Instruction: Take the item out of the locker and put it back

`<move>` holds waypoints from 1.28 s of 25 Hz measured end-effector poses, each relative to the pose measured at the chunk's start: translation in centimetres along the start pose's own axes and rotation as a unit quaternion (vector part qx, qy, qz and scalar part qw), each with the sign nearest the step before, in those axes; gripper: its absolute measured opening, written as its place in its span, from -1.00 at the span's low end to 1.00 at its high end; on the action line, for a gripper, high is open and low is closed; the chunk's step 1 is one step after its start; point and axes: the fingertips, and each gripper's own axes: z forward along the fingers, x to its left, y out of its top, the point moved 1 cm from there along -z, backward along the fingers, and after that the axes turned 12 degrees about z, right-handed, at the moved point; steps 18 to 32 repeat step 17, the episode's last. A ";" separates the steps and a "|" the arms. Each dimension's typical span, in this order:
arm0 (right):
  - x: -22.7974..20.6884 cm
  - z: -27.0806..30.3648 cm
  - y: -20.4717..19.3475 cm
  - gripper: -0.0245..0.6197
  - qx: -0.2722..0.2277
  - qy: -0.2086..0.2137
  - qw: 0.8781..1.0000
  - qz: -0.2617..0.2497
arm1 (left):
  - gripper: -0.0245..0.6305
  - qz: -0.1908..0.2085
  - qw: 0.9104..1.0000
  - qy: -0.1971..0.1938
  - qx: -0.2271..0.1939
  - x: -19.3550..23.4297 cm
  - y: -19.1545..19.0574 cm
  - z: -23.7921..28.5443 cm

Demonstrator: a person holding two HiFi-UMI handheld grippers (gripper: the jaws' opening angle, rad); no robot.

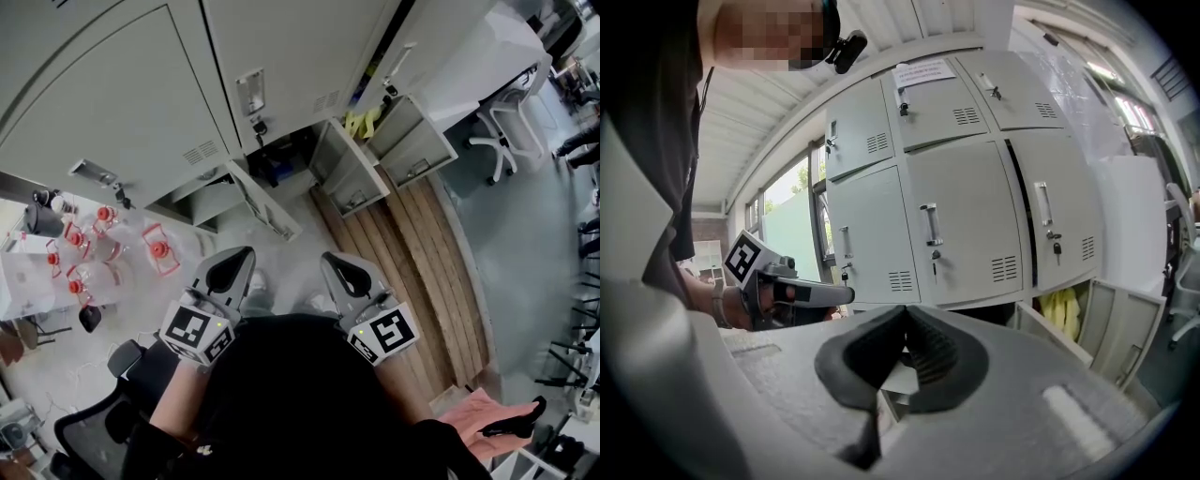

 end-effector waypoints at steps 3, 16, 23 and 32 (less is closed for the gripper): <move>0.1 -0.1 0.0 -0.93 0.001 -0.001 1.000 0.000 | -0.89 0.010 1.000 0.003 0.003 -0.2 -0.1 0.0; -0.1 -0.2 -0.2 -0.93 0.003 -0.001 1.000 0.001 | -0.89 0.030 0.999 0.023 0.027 0.3 -0.7 0.5; -0.1 -0.2 -0.3 -0.93 0.004 -0.002 1.000 0.000 | -0.89 0.030 0.999 0.025 0.026 0.3 -0.8 0.5; -0.1 -0.2 -0.3 -0.93 0.004 -0.002 1.000 0.000 | -0.89 0.030 0.999 0.025 0.026 0.3 -0.8 0.5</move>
